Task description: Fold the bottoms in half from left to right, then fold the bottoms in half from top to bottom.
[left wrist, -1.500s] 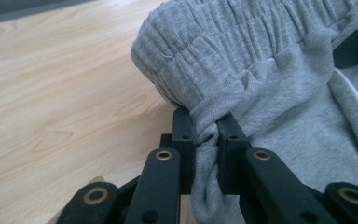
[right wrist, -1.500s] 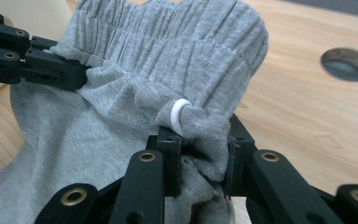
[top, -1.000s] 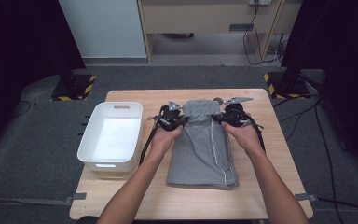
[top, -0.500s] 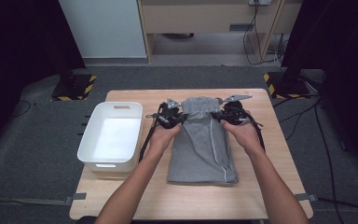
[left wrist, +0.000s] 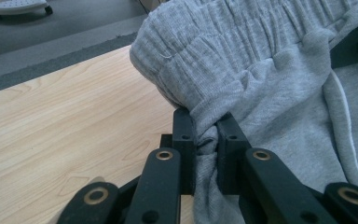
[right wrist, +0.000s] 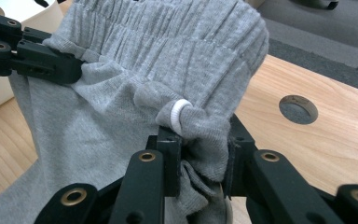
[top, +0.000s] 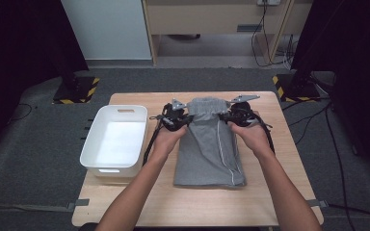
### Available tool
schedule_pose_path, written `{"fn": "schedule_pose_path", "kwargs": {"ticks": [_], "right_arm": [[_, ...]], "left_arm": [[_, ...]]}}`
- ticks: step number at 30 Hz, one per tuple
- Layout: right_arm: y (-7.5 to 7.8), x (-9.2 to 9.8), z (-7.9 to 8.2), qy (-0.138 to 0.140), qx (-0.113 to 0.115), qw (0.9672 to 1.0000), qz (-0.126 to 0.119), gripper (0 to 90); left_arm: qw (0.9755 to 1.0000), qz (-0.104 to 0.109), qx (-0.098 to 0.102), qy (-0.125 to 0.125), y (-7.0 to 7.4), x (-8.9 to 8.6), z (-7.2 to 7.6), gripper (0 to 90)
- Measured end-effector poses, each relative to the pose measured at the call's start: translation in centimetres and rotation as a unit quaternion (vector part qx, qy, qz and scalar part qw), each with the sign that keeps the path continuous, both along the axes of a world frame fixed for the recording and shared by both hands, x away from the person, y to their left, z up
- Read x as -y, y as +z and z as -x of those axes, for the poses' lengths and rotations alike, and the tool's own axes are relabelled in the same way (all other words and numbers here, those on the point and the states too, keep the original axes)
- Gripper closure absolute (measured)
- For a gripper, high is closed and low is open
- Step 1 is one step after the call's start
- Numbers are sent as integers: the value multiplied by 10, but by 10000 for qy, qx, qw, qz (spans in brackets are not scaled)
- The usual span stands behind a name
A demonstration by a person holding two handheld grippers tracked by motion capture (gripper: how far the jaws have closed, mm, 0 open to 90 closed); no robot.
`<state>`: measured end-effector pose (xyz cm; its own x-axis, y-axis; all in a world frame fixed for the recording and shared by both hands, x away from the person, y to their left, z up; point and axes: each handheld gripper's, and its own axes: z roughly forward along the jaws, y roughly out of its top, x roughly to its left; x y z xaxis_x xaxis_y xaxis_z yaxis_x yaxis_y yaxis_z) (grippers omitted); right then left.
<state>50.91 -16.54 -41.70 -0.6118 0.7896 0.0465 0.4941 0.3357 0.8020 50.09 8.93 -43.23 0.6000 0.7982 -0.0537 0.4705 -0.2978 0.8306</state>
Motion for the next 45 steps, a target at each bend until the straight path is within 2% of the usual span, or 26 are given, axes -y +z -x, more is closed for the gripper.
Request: {"fn": "schedule_pose_path", "kwargs": {"ticks": [18, 29, 34, 45], "right_arm": [[12, -2, -3, -8, 107, 9999, -19, 734], [15, -2, -10, -124, 167, 9997, -107, 734], [16, 1, -11, -197, 202, 9995, -136, 733], [20, 7, -11, -334, 271, 9989, -198, 733]], "left_arm": [[10000, -14, 78, 3, 12, -2, -5, 808], [9999, -67, 155, 3, 22, -1, -13, 808], [9997, -81, 205, -84, 24, 2, -18, 808], [9998, -68, 182, -110, 30, 8, -27, 810]]}}
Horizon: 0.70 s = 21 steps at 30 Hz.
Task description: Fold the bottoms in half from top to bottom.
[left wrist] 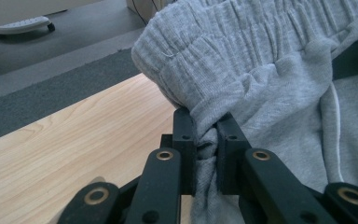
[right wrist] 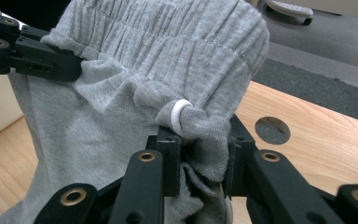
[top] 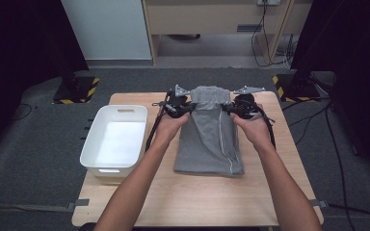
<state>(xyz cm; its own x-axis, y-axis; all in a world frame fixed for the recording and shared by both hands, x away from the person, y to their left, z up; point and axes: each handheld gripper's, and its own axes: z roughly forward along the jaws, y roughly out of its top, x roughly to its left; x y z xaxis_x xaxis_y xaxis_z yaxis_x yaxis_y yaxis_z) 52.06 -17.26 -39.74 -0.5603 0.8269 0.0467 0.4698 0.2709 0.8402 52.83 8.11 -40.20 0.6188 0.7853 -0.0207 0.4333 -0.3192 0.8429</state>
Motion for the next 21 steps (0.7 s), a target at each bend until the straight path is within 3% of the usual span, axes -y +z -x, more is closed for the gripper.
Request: {"fn": "schedule_pose_path", "kwargs": {"ticks": [8, 21], "right_arm": [[8, -7, 0, 14, 42, 9999, 108, 733], [9, -6, -5, -43, 68, 10000, -2, 732]], "left_arm": [[10000, 17, -1, 40, 2, -4, -2, 812], [9999, -77, 87, 27, 10, -2, -7, 812]]}}
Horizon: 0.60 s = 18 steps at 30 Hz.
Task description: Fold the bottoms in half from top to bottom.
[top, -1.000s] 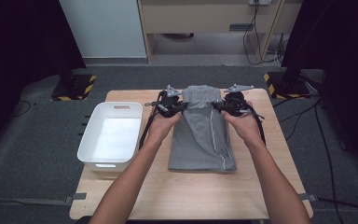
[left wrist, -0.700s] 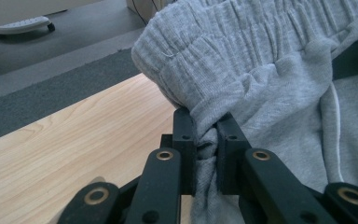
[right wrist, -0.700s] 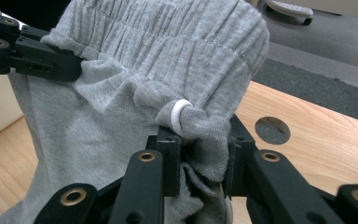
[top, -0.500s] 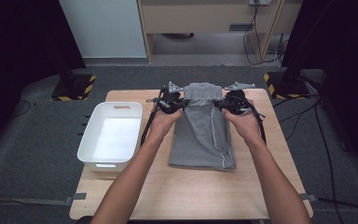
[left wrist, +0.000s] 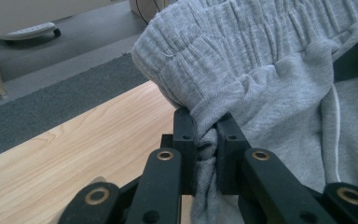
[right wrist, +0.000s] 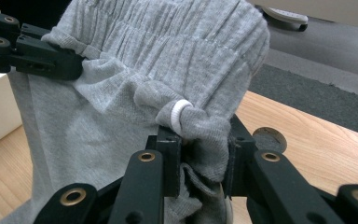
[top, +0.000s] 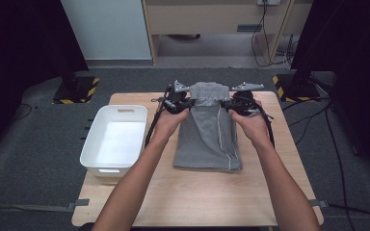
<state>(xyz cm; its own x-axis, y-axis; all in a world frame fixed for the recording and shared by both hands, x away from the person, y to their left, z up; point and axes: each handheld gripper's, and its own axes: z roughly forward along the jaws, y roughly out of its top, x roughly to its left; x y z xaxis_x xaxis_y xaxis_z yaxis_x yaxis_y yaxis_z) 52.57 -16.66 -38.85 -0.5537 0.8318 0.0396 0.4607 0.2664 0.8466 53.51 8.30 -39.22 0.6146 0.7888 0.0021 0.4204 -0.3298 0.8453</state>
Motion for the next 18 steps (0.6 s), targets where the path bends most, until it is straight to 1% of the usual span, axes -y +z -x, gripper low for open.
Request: {"fn": "schedule_pose_path", "kwargs": {"ticks": [4, 8, 12, 18], "right_arm": [[-2, 0, -2, 24, 11, 10000, -14, 731], [-9, 0, -3, 47, 10, 10000, -44, 730], [-19, 2, -2, 61, -18, 9999, -99, 730], [-31, 5, -1, 104, -41, 9999, -86, 730]], "left_arm": [[10000, -25, -20, -1, -2, -1, -1, 812], [9999, -119, -30, -38, -5, 0, 1, 812], [9999, -139, -62, -65, -13, 0, 2, 812], [9998, -163, -71, -104, -25, 2, 6, 812]]}}
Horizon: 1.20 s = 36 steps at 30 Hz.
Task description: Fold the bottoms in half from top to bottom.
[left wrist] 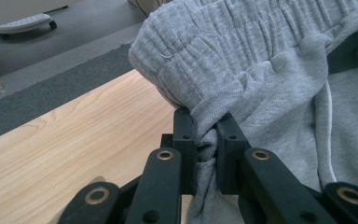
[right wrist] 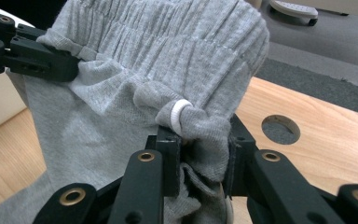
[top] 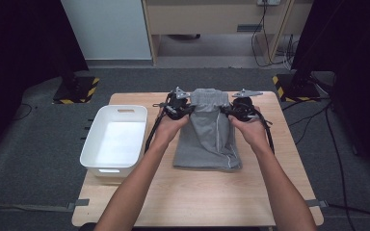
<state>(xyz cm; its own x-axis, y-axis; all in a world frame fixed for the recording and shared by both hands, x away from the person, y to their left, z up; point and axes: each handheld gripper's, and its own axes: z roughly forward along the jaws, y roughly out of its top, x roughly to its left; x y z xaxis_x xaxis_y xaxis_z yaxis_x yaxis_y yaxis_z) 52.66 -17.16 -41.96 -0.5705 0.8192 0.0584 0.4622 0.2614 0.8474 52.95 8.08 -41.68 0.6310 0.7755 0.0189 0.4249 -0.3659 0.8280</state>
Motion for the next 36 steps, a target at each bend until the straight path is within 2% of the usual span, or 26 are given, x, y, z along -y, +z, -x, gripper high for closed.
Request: {"fn": "schedule_pose_path", "kwargs": {"ticks": [8, 14, 20, 26, 36], "right_arm": [[-7, 5, 3, 13, 35, 10000, -62, 729], [-11, 5, 11, 61, 77, 9999, -73, 729], [-24, 5, 21, 166, 119, 9998, -75, 729], [-37, 6, 25, 198, 39, 9998, -74, 728], [-40, 9, 33, 258, 68, 9995, -171, 726]], "left_arm": [[10000, -8, 25, -56, -4, 2, 4, 812], [9999, -45, 48, -127, -9, 1, 13, 812], [9998, -66, 5, -174, -20, -2, 20, 812], [9998, -65, -62, -197, -30, -2, 24, 812], [9996, -25, -56, -273, -31, -4, 35, 811]]}}
